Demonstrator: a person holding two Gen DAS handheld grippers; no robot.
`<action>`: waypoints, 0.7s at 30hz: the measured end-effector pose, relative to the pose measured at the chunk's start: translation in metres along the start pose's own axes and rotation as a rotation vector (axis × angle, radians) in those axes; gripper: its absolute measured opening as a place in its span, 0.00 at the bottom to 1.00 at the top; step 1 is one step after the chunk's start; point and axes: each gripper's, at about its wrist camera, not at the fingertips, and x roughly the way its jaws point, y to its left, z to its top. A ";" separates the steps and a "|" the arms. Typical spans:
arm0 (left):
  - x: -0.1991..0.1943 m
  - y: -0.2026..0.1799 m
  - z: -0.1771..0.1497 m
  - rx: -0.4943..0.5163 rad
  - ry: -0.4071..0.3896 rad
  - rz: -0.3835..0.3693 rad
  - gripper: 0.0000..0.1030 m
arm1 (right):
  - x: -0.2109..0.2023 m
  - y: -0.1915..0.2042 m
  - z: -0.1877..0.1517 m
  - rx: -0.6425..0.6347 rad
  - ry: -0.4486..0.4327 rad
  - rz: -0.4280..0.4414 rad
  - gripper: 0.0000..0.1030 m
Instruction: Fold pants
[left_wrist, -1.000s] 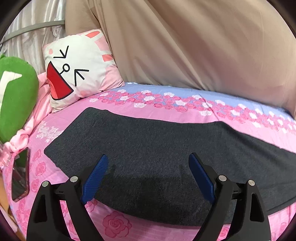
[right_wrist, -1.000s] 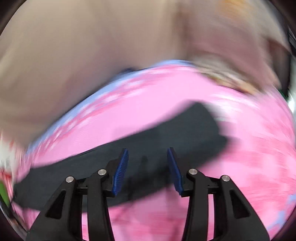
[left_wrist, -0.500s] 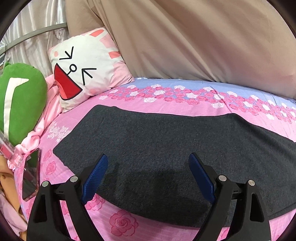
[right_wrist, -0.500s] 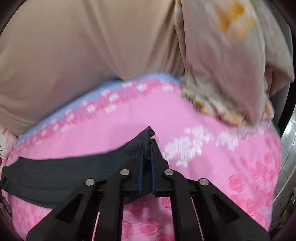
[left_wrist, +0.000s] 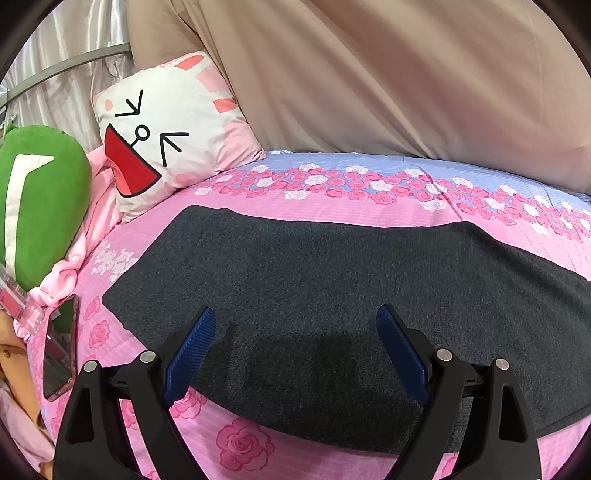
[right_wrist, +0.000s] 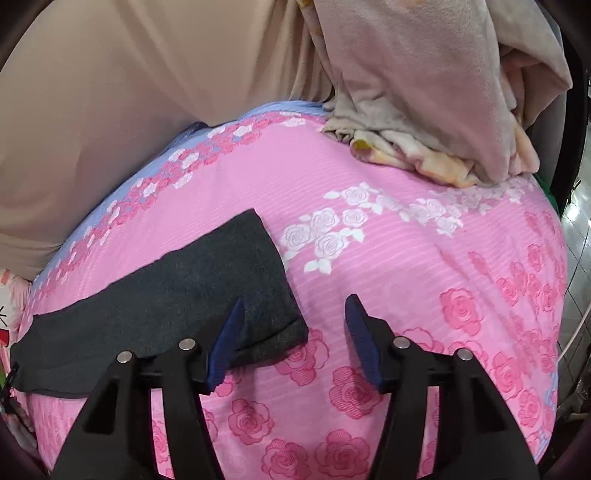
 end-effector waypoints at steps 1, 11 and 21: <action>0.000 0.000 0.000 -0.001 -0.002 0.001 0.84 | 0.005 0.002 -0.001 -0.008 0.011 -0.013 0.30; 0.004 0.000 -0.001 -0.006 0.017 0.006 0.84 | -0.015 -0.003 -0.008 0.038 -0.096 -0.230 0.09; -0.024 -0.030 -0.020 0.071 0.079 -0.226 0.84 | -0.018 0.229 -0.038 -0.385 -0.031 0.289 0.11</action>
